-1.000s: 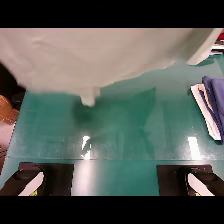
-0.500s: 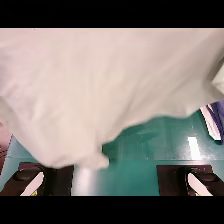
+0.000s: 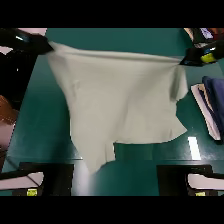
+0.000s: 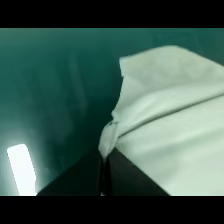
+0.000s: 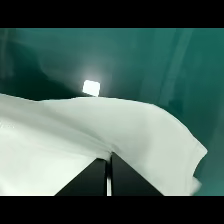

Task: Fold the shirts.

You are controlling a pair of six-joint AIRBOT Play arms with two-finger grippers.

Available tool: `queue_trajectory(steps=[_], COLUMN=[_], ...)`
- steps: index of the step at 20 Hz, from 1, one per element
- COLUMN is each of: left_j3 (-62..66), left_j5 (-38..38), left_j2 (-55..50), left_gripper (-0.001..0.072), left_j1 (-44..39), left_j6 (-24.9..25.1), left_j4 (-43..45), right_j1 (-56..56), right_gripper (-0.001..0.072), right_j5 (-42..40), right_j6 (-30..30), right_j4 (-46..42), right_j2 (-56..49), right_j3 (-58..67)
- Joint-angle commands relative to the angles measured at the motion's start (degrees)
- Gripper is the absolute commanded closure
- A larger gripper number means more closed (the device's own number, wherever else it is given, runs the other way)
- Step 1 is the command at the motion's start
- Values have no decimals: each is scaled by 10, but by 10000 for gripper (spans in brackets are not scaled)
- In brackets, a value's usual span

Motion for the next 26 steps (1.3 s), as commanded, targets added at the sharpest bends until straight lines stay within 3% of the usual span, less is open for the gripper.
queue_trajectory(steps=[1, 5, 8, 9, 10, 11, 12, 16, 19, 26], left_j3=[-14, -13, -13, -14, -13, -7, 3, 28, -40, -468], left_j5=[78, 213, 232, 224, 218, 201, 170, -19, -99, -6], left_j2=[-126, -169, -181, -181, -180, -179, -179, -158, -111, 138], left_gripper=[684, 683, 681, 542, 266, 178, 216, 217, 218, 218], left_j1=[0, 0, 0, 0, 0, 2, 6, 50, 82, 83], left_j6=[1, 1, -3, -7, -15, -15, -15, -29, -29, -35], left_j4=[-14, -38, -44, -44, -45, -44, -43, -43, -44, -74], right_j1=[3, 7, 8, 7, 7, 6, 3, -23, -39, -61], right_gripper=[695, 694, 689, 619, 355, 253, 262, 316, 316, 316], right_j5=[-77, -159, -203, -211, -219, -222, -220, -137, -68, -87], right_j6=[1, 1, 1, 0, 1, 1, 0, -67, -94, -99], right_j4=[6, 18, 80, 101, 117, 124, 124, 121, 121, 121], right_j2=[-101, -158, -184, -191, -195, -195, -189, -125, -45, 140], right_j3=[1, 1, 1, 1, 1, 1, 1, -6, -73, -301])
